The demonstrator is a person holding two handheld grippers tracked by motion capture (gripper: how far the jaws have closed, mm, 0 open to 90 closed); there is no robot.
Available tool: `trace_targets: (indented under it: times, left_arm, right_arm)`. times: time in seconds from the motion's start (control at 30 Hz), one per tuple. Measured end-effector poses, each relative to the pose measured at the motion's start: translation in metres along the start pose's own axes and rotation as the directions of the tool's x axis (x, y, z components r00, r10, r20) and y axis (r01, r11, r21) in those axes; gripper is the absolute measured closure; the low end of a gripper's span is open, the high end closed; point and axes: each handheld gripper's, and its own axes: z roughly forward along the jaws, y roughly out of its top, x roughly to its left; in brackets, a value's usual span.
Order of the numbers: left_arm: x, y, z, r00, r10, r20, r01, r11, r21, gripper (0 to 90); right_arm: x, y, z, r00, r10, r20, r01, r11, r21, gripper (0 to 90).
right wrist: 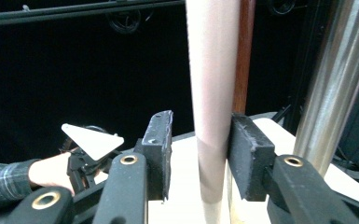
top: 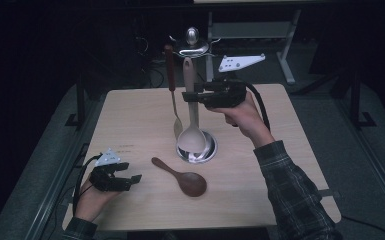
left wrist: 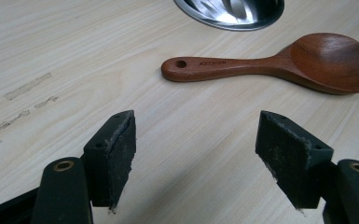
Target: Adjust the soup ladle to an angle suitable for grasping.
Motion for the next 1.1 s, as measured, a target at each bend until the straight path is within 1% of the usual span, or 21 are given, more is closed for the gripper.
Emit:
trace_targets:
  times: [0.07, 0.13, 0.23, 0.3, 0.37, 0.5, 0.6, 0.8, 0.93, 0.97, 1.1]
  left_arm:
    - [0.0, 0.0, 0.0, 1.0, 0.006, -0.001, -0.006, 1.0, 0.003, 28.4]
    - [-0.001, 0.0, 0.001, 1.0, 0.004, 0.003, -0.004, 1.0, 0.008, 28.3]
    - [-0.002, -0.001, 0.002, 0.9999, 0.012, 0.001, -0.012, 0.9999, 0.001, 27.9]
    - [-0.002, -0.002, 0.002, 0.9999, 0.016, 0.0, -0.016, 0.9999, -0.004, 27.3]
    - [-0.002, -0.002, 0.002, 0.9998, 0.019, 0.0, -0.019, 0.9998, -0.004, 26.9]
    - [-0.001, -0.002, 0.002, 0.9998, 0.021, 0.001, -0.021, 0.9998, -0.001, 26.0]
    - [-0.002, -0.002, 0.003, 0.9998, 0.022, 0.003, -0.022, 0.9998, 0.0, 25.9]
    - [-0.001, -0.002, 0.004, 0.9998, 0.02, 0.003, -0.02, 0.9998, 0.004, 25.9]
    - [-0.001, -0.003, 0.004, 0.9998, 0.02, 0.005, -0.02, 0.9998, 0.005, 25.9]
    - [-0.001, -0.003, 0.004, 0.9998, 0.021, 0.005, -0.021, 0.9998, 0.005, 25.9]
    - [-0.001, -0.003, 0.005, 0.9998, 0.019, 0.004, -0.019, 0.9998, 0.006, 25.9]
  right_arm:
    - [0.002, -0.001, -0.001, 0.9998, -0.01, 0.019, 0.01, 1.0, 0.008, 58.2]
    - [0.003, -0.003, -0.003, 0.9995, -0.015, 0.029, 0.015, 1.0, 0.014, 56.9]
    - [0.005, -0.008, -0.009, 0.9986, -0.021, 0.05, 0.021, 1.0, 0.012, 54.8]
    - [0.006, -0.012, -0.014, 0.997, -0.029, 0.072, 0.029, 1.0, 0.013, 53.9]
    - [0.006, -0.016, -0.018, 0.9962, -0.031, 0.082, 0.03, 0.999, 0.011, 52.9]
    - [0.007, -0.026, -0.025, 0.9932, -0.035, 0.111, 0.032, 0.999, 0.026, 50.5]
    - [0.006, -0.033, -0.029, 0.9911, -0.025, 0.131, 0.02, 0.999, 0.034, 49.6]
    - [0.003, -0.049, -0.035, 0.9884, -0.009, 0.152, 0.002, 0.999, 0.043, 49.2]
    - [-0.001, -0.059, -0.039, 0.9857, 0.018, 0.167, -0.027, 0.998, 0.054, 49.2]
    - [-0.002, -0.062, -0.04, 0.9852, 0.016, 0.171, -0.026, 0.998, 0.052, 49.2]
    - [-0.007, -0.072, -0.042, 0.9815, 0.036, 0.188, -0.048, 0.997, 0.059, 49.2]
